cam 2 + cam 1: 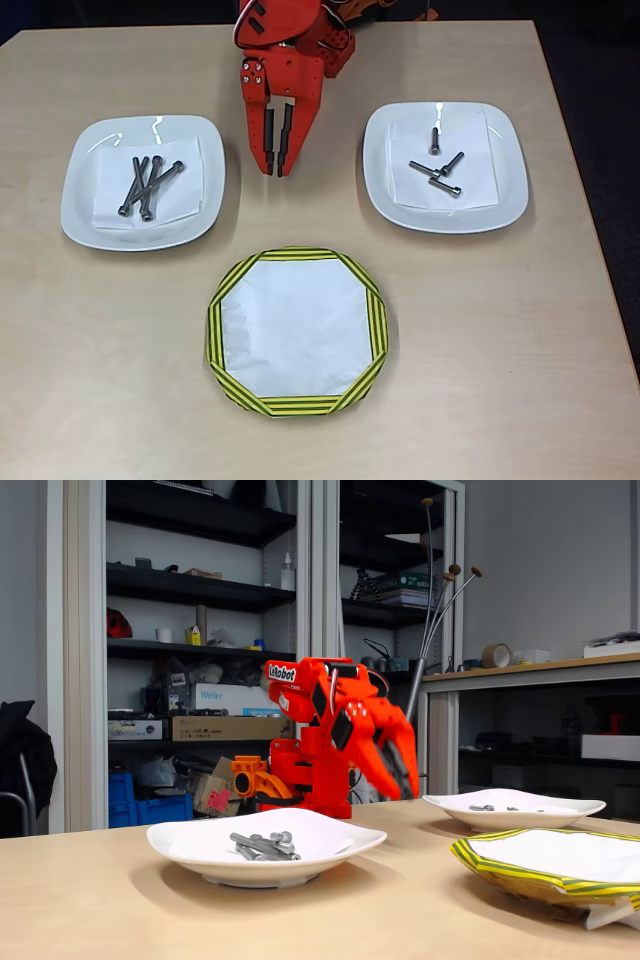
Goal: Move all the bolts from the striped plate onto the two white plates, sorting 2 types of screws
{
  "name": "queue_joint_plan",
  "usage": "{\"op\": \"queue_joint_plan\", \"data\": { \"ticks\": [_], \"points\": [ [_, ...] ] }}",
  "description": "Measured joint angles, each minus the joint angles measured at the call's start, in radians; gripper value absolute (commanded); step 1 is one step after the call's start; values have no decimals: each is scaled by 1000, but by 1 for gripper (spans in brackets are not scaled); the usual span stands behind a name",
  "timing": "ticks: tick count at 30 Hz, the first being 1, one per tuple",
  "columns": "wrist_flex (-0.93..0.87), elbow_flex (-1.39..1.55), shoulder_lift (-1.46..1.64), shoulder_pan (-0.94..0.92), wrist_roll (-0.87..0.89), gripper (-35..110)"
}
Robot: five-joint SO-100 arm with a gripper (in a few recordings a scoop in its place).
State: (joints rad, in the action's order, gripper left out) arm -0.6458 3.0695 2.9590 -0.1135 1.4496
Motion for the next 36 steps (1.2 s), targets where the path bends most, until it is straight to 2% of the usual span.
{"op": "queue_joint_plan", "data": {
  "ticks": [8, 13, 17, 20, 25, 36],
  "points": [
    [-213, 64, 150, -20, -15, 0],
    [-456, 67, 324, -25, -14, 0],
    [-611, 67, 347, -25, -2, 0],
    [-635, 67, 356, -37, 3, 2],
    [-657, 67, 356, -29, -91, 2],
    [-660, 67, 356, -32, -101, 2]
  ]
}}
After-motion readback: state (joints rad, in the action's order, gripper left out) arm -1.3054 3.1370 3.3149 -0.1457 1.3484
